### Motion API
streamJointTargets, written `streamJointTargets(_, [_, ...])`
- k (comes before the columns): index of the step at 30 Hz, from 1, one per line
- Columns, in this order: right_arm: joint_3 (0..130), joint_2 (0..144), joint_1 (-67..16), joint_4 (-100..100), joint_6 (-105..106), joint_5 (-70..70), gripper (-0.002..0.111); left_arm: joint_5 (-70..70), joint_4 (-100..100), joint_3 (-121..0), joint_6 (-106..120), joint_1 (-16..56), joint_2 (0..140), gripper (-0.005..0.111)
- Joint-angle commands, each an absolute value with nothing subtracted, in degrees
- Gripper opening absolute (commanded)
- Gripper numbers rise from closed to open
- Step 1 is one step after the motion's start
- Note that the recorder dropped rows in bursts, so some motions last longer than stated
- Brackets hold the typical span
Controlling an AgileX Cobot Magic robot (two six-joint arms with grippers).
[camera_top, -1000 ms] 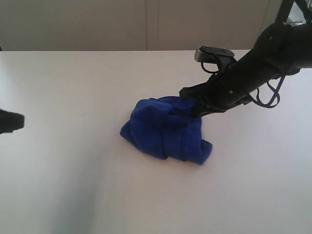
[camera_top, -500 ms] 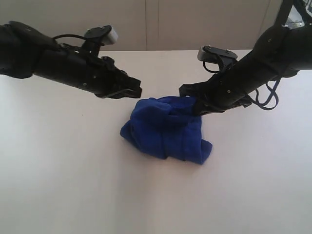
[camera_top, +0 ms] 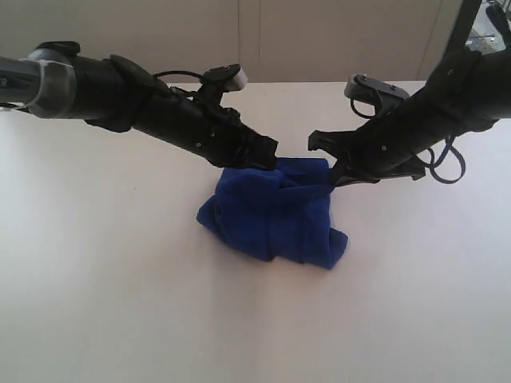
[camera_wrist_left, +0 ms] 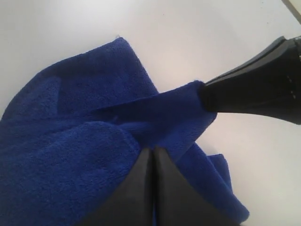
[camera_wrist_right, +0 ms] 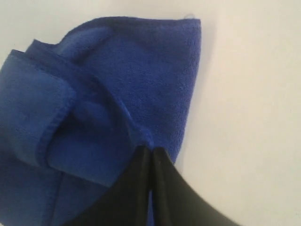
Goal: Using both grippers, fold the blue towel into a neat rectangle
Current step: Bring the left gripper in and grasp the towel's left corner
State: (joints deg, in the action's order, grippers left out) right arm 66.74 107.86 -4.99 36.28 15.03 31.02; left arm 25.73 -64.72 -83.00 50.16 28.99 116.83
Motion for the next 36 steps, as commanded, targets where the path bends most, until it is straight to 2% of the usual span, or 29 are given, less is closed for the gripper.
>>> streamJointTargets(1, [66.6, 109.6, -4.6, 36.2, 14.8, 31.1, 0.000, 27.1, -65.5, -83.4, 49.2, 29.3, 119.3, 0.000])
streamJointTargets(15, [66.6, 109.9, -4.6, 36.2, 14.8, 30.9, 0.000, 25.7, -67.5, -89.1, 48.9, 30.7, 121.5, 0.000])
streamJointTargets(17, [66.6, 109.9, -4.6, 36.2, 14.8, 30.9, 0.000, 24.6, -61.0, -90.3, 44.6, 31.6, 122.0, 0.000])
streamJointTargets(22, [66.6, 109.9, -4.6, 36.2, 14.8, 30.7, 0.000, 26.4, -25.7, -94.5, 16.5, 34.6, 122.3, 0.000])
streamJointTargets(25, [66.6, 109.9, -4.6, 36.1, 14.8, 30.7, 0.000, 28.4, -11.9, -98.1, 6.0, 36.4, 122.2, 0.000])
streamJointTargets(36, [66.6, 109.9, -4.5, 35.8, 14.8, 30.6, 0.000, 27.6, -11.9, -100.8, 4.7, 38.4, 124.7, 0.000])
